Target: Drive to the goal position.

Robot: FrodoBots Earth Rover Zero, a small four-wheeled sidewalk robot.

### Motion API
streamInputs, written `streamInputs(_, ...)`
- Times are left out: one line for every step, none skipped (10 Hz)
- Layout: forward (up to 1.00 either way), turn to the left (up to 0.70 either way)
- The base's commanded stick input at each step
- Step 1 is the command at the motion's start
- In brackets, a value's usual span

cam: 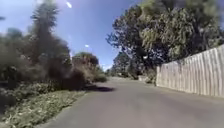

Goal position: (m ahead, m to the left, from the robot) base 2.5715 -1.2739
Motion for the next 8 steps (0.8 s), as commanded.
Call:
streamInputs(1.00,0.00)
streamInputs(1.00,0.00)
streamInputs(1.00,0.00)
streamInputs(1.00,0.00)
streamInputs(1.00,0.00)
streamInputs(1.00,0.00)
streamInputs(1.00,-0.02)
streamInputs(1.00,-0.05)
